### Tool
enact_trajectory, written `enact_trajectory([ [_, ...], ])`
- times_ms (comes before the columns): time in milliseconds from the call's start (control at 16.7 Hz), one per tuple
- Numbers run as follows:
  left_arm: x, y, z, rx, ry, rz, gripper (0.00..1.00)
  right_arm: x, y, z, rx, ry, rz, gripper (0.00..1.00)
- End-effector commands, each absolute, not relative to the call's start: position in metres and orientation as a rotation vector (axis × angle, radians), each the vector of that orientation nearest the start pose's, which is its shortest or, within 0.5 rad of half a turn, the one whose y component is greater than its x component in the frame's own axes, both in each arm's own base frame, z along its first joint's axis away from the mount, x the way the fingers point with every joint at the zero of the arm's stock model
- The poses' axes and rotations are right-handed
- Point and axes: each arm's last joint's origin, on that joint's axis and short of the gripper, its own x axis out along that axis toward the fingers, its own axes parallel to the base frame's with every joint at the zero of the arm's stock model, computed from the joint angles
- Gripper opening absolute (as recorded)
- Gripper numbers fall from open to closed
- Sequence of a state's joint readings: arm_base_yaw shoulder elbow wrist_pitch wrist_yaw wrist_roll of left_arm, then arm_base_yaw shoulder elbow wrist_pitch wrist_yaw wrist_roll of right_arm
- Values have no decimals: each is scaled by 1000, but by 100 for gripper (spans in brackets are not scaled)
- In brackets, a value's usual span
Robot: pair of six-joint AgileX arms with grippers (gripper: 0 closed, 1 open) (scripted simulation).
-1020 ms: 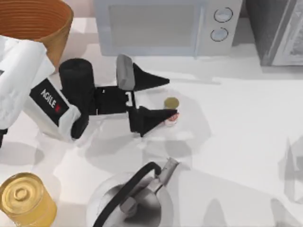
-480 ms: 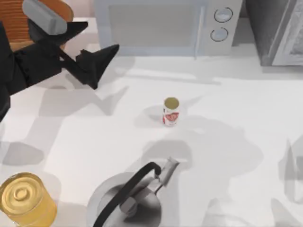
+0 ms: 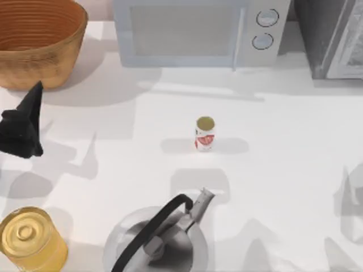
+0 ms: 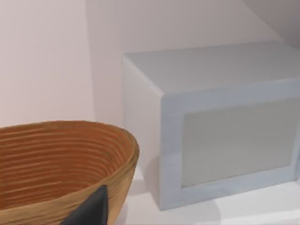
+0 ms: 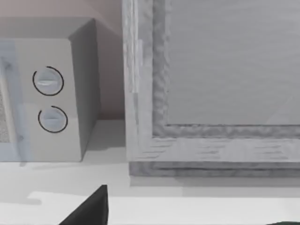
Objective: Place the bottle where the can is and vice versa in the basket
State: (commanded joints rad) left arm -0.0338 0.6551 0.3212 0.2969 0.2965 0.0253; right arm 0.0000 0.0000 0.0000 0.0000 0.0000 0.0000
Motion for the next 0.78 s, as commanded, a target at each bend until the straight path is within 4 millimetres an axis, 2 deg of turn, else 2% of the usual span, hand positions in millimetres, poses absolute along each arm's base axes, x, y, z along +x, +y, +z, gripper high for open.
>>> enact_trajectory([
  [120, 138, -10, 218, 13, 8, -223, 100, 106, -1, 160, 0, 0, 0, 100],
  [300, 115, -5, 190, 8, -7, -101, 100, 106, -1, 160, 0, 0, 0, 100],
  [540, 106, -2, 164, 0, -1, -12, 100, 106, -1, 160, 0, 0, 0, 100],
  [780, 106, -1, 160, 0, 0, 0, 100, 106, -1, 160, 0, 0, 0, 100],
])
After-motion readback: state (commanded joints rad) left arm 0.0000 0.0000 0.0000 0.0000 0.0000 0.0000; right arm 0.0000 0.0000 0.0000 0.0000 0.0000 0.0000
